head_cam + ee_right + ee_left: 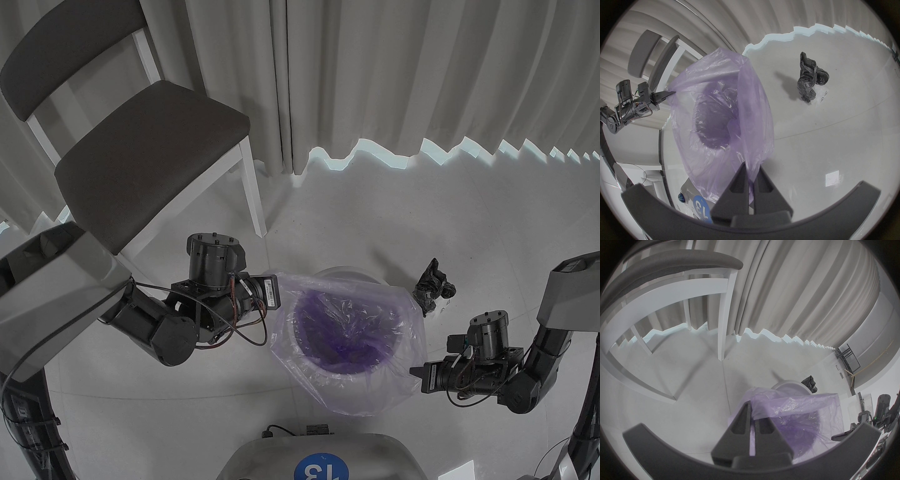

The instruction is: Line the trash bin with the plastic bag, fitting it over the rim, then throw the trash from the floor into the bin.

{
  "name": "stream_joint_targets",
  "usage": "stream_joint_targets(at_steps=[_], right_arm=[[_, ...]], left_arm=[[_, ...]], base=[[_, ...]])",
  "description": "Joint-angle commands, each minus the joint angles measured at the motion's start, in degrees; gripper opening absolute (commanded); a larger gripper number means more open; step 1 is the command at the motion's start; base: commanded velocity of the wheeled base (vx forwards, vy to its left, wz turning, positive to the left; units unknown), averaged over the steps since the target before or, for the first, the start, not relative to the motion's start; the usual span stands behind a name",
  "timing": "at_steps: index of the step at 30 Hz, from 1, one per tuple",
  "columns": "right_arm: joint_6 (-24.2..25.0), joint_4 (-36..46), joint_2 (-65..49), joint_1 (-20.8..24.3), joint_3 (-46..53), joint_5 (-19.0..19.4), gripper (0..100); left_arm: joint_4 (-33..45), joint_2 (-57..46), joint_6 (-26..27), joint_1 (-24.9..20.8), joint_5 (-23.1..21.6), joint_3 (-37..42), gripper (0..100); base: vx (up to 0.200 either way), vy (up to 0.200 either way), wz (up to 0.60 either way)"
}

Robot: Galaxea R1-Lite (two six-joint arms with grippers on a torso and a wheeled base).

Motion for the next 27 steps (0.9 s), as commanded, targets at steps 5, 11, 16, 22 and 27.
stream_joint_targets(at_steps=[5, 11, 16, 22, 27], right_arm=[[-0.6, -0.2, 1.5, -0.1, 0.4, 0.0, 0], [-0.6, -0.5, 1.4, -0.8, 0.7, 0.1, 100], [-0.8, -1.0, -1.8, -0.3, 2.8, 0.2, 100], [-1.0, -0.6, -6.7, -0.2, 4.2, 0.1, 100], [-1.8, -0.6, -7.4, 0.1, 4.9, 0.0, 100]], left_arm=[[-0.4, 1.9, -0.4, -0.7, 0.2, -3.0, 0], [-1.1, 2.1, -0.6, -1.3, 0.4, -3.4, 0], [-2.6, 1.5, -0.6, -1.2, 0.4, -1.6, 0], [-3.4, 0.2, -0.6, -2.0, 0.6, -1.2, 0], [-4.4, 0.0, -1.0, -3.0, 0.6, -0.6, 0]], base=[[0.000, 0.000, 0.00], [0.000, 0.000, 0.00], [0.000, 0.000, 0.00], [0.000, 0.000, 0.00], [0.000, 0.000, 0.00]])
